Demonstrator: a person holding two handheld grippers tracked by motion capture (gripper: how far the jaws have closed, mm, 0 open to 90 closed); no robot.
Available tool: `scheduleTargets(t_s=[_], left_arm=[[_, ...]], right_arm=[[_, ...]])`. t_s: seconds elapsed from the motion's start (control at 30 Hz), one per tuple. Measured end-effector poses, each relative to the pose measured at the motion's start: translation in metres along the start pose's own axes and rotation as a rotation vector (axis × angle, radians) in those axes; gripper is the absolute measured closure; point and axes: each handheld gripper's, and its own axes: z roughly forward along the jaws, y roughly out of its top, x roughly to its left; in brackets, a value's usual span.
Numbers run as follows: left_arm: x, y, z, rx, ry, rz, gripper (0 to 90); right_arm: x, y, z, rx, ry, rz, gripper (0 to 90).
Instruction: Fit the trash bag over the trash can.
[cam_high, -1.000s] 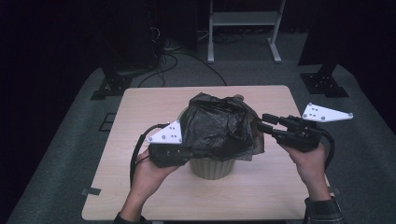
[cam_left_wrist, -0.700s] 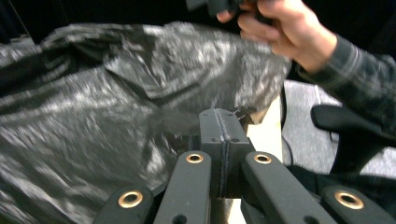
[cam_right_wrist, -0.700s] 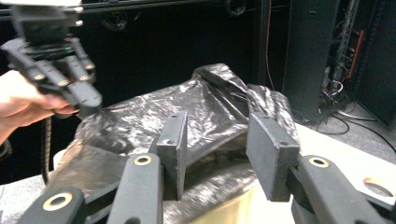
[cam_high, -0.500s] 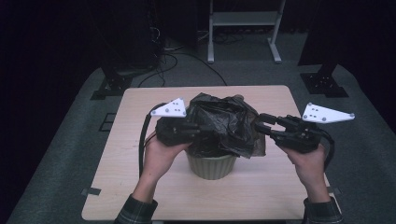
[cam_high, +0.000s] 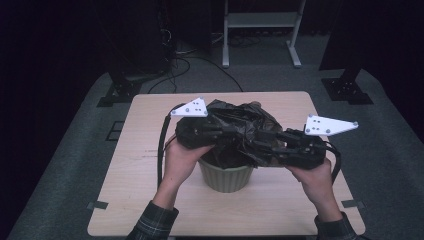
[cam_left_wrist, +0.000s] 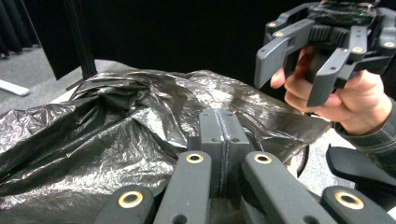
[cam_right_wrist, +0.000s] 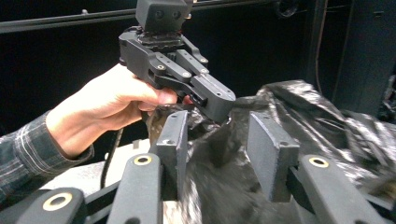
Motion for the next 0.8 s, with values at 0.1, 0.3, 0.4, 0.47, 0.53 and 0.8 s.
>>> scheduleTargets(t_s=[0.1, 0.3, 0.4, 0.47, 0.53, 0.8], left_arm=[[-0.003, 0.001, -0.004, -0.006, -0.002, 0.005, 89.7], [-0.008, 0.000, -0.010, -0.016, -0.012, 0.009, 89.7], [-0.010, -0.002, -0.011, -0.013, -0.029, 0.010, 89.7], [-0.012, -0.004, -0.012, -0.001, -0.047, 0.016, 89.7], [-0.014, -0.006, -0.012, 0.003, -0.057, 0.020, 82.2], [-0.013, 0.008, -0.011, 0.015, -0.061, 0.036, 53.7]], right_arm=[[0.003, 0.000, 0.007, 0.010, 0.017, 0.004, 57.9], [0.004, -0.002, 0.019, 0.054, 0.009, -0.008, 67.9], [0.002, -0.003, 0.020, 0.067, -0.003, -0.008, 81.9], [0.001, -0.003, 0.019, 0.076, -0.017, -0.024, 89.7], [0.000, -0.003, 0.018, 0.080, -0.027, -0.037, 90.0], [-0.003, 0.002, 0.017, 0.090, -0.018, -0.058, 90.0]])
